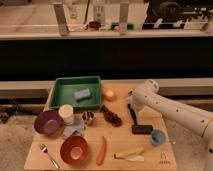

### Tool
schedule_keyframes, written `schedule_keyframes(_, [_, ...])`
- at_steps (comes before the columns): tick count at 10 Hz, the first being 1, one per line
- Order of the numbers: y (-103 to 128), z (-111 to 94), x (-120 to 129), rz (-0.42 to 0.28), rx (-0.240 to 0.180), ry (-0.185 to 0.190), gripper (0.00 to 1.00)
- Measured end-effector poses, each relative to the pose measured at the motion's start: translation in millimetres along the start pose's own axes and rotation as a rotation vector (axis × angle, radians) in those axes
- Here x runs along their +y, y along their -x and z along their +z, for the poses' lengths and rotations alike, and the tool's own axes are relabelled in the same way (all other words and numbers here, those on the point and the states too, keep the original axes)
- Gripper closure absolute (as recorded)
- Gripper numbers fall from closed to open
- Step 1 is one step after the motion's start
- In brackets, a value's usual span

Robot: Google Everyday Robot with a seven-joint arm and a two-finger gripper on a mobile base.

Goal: Wipe red bowl with brush

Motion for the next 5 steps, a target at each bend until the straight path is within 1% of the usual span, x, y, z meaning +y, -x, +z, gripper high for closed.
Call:
schedule_keyframes(1, [0.4, 3.3, -4.1, -0.06, 0.004, 0.0, 0.2])
schedule_keyframes(3, [-3.8, 8.7, -2.9, -0.172, 0.003, 0.048, 0.2])
schedule_keyframes(4, [-5.6, 13.9, -3.3, -0.196, 0.017, 0.077, 0.2])
schedule_keyframes(5, [-7.5, 17.2, -2.3, -0.197, 0.025, 0.092, 0.2])
